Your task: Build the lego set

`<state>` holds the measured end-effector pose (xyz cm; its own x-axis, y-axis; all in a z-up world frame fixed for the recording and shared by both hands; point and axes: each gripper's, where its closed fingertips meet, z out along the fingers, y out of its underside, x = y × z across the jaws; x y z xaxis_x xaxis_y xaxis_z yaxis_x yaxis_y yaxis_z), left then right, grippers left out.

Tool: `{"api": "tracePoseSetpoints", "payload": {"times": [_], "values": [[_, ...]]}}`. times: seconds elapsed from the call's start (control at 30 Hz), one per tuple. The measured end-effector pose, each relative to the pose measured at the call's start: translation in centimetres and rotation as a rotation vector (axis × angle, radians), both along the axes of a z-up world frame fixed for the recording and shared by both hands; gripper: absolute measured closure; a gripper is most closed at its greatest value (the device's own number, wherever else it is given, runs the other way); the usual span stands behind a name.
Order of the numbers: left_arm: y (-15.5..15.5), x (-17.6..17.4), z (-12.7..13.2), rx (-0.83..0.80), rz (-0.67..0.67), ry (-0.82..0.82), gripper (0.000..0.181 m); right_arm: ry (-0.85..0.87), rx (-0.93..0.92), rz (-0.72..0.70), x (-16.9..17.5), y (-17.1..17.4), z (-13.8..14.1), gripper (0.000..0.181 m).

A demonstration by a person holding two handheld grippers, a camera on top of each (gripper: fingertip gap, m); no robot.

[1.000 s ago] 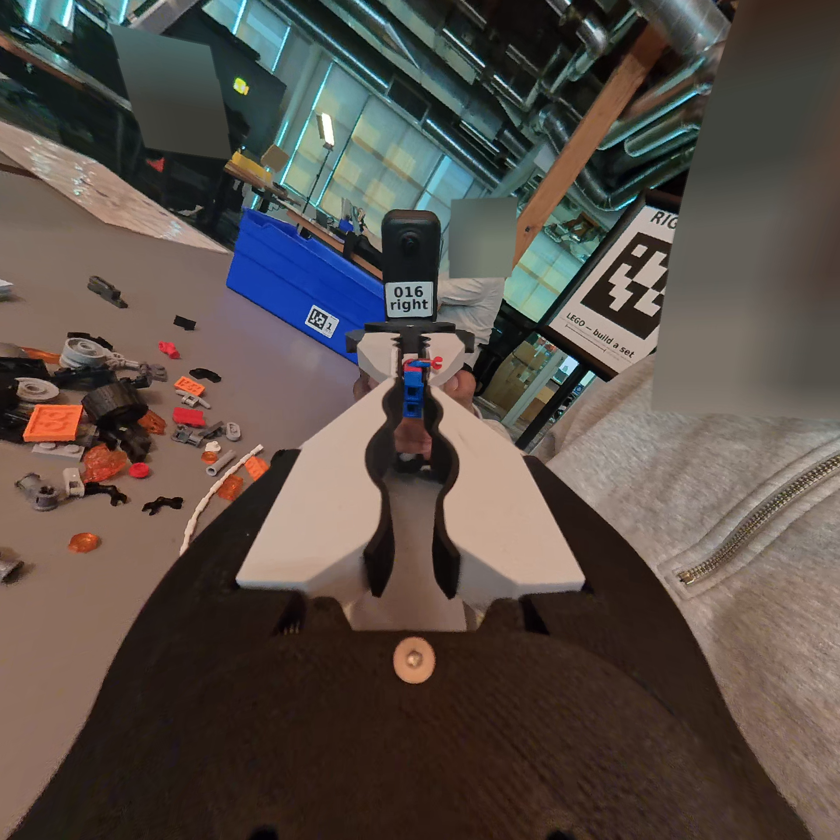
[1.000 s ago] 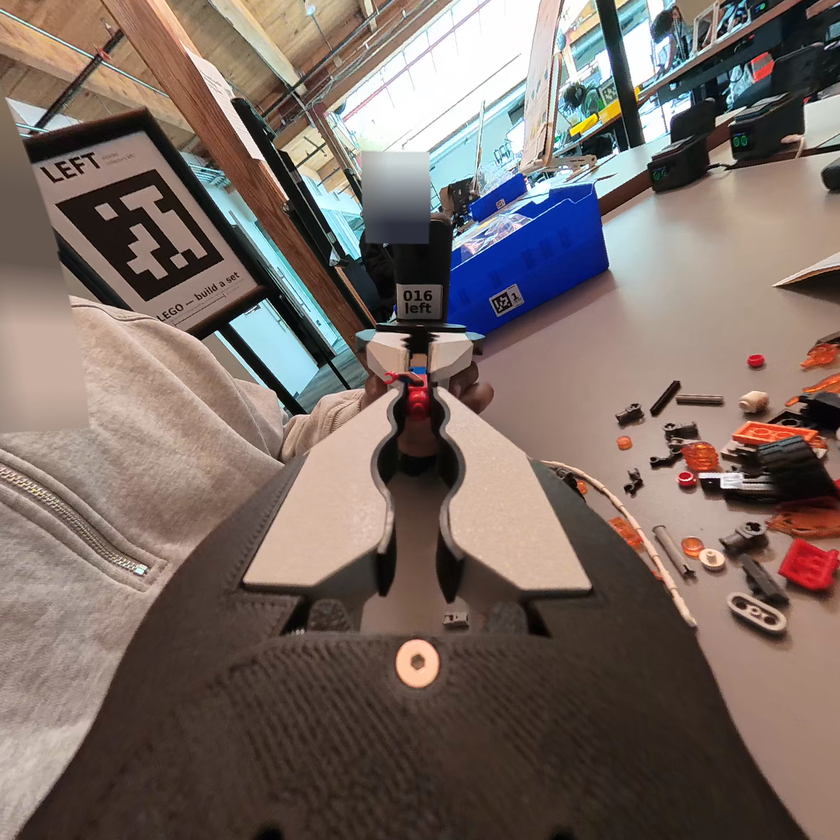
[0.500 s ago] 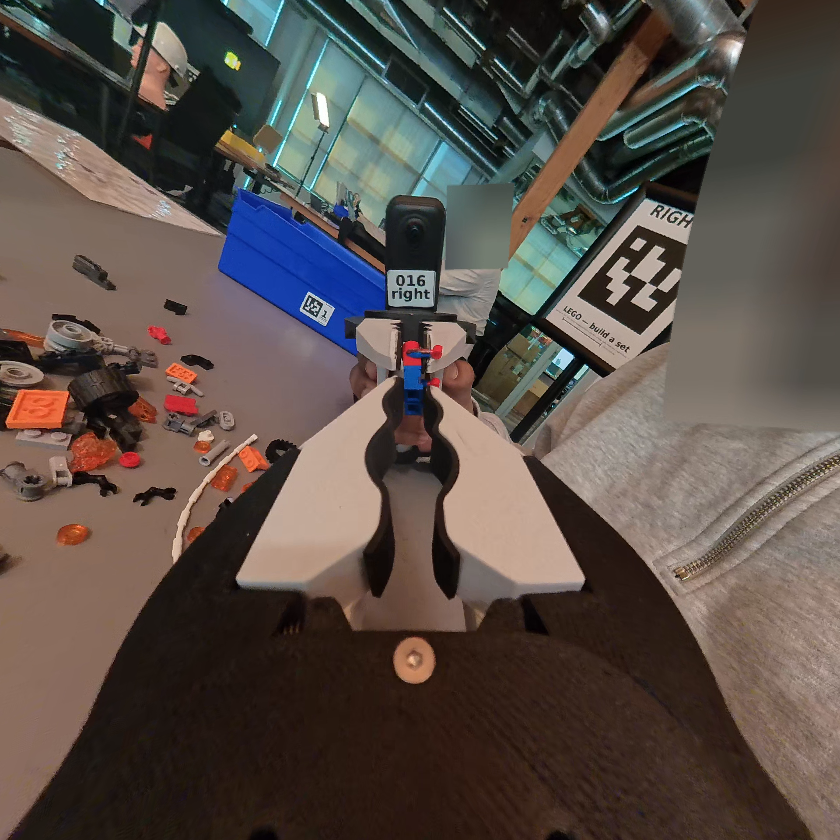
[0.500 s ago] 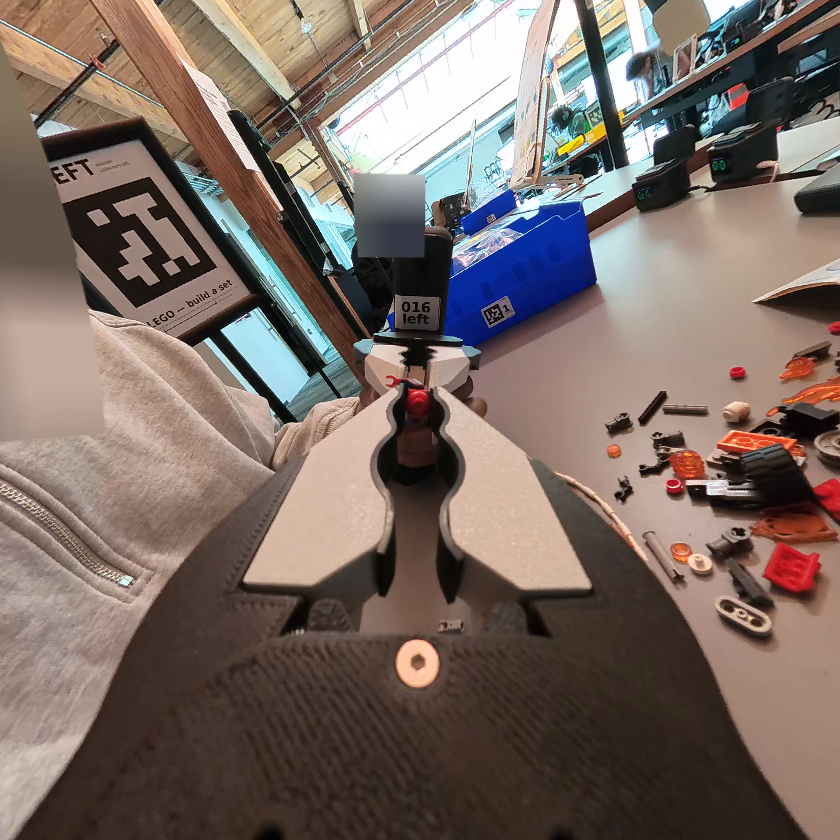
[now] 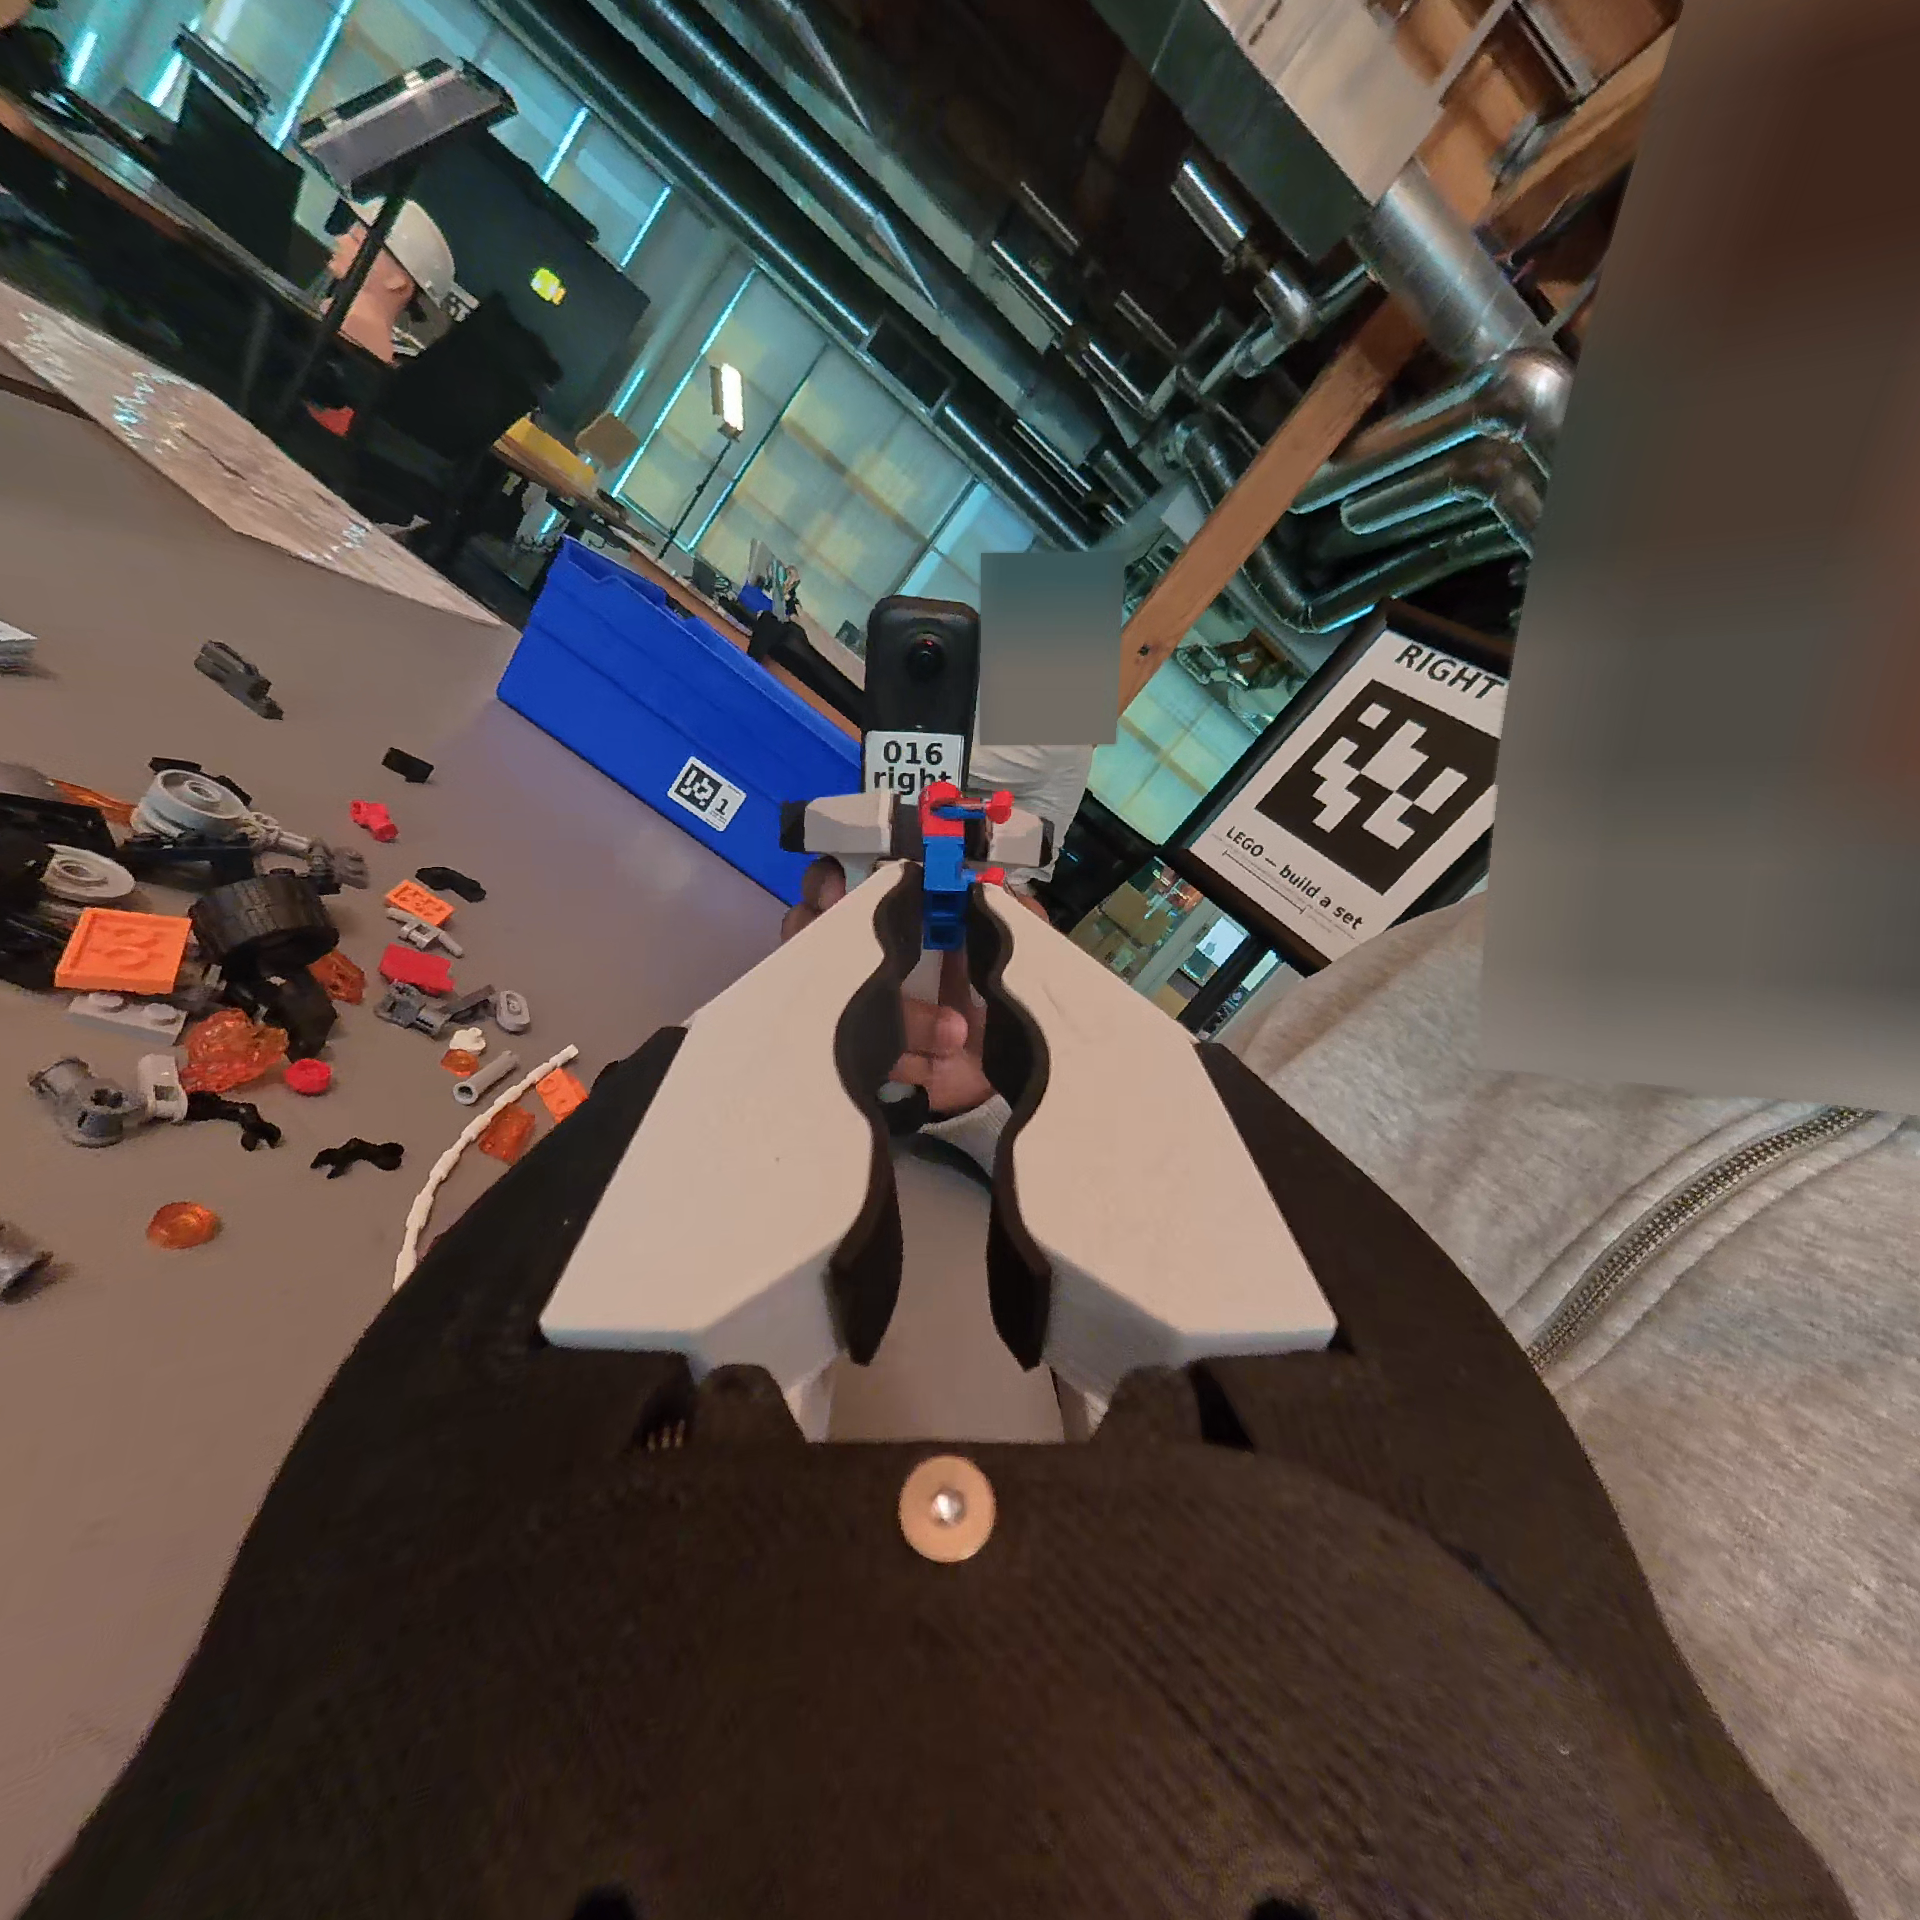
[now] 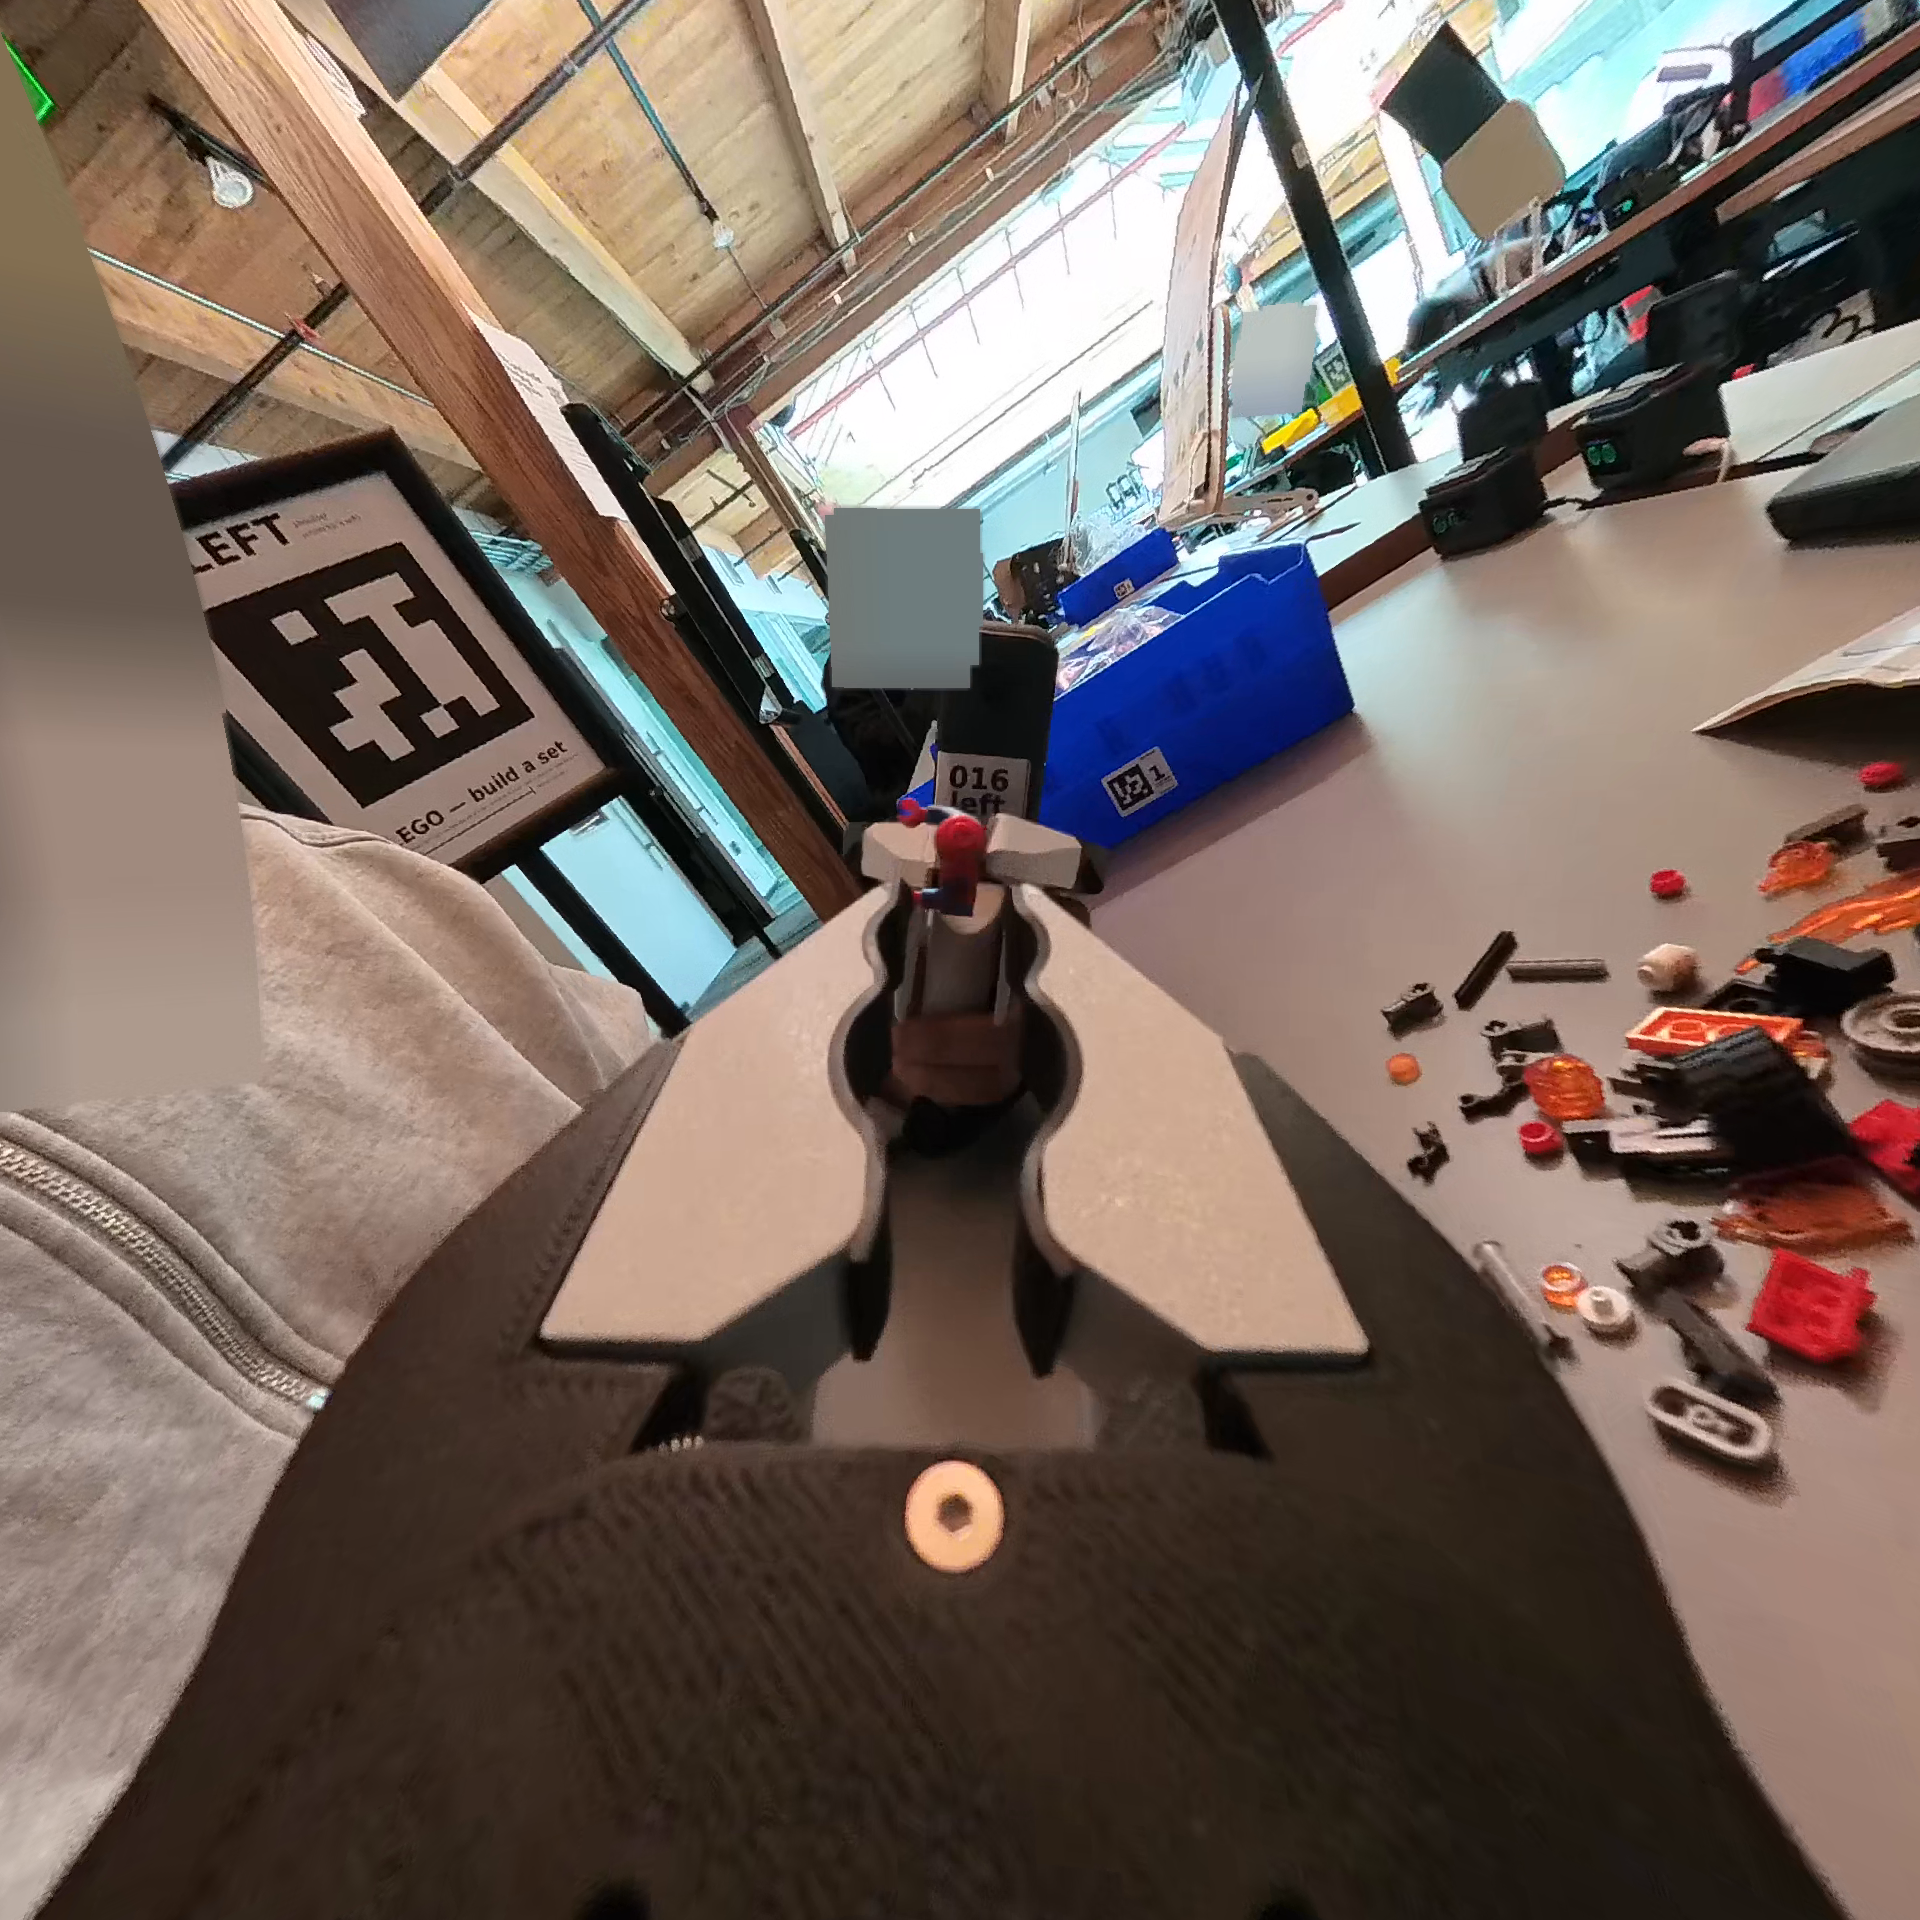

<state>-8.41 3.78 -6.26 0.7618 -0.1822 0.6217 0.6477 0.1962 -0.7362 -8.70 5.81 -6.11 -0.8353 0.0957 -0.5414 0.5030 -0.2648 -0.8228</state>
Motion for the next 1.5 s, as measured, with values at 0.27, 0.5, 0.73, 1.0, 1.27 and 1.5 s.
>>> {"api": "tracePoseSetpoints", "payload": {"times": [0.27,0.5,0.73,1.0,1.27,1.5], "values": [[0.2,0.5,0.2,0.005,-0.019,0.020,0.176,-0.080,-0.027,0.126,1.2,-1.4,-0.4,0.156],[0.5,0.9,0.1,-0.008,-0.031,0.033,0.176,-0.079,-0.042,0.146,1.5,-1.3,-0.2,0.166],[0.5,0.9,0.0,-0.010,-0.031,0.033,0.176,-0.074,-0.037,0.143,1.5,-1.4,-0.2,0.166],[0.6,1.0,-0.1,-0.020,-0.033,0.034,0.176,-0.057,-0.016,0.130,1.5,-1.3,-0.4,0.167],[0.8,1.2,-0.3,-0.036,-0.036,0.042,0.176,-0.044,0.009,0.125,1.5,-1.4,-0.6,0.176],[0.9,1.4,-0.4,-0.045,-0.041,0.051,0.176,-0.045,0.005,0.130,1.6,-1.4,-0.6,0.178]]}}
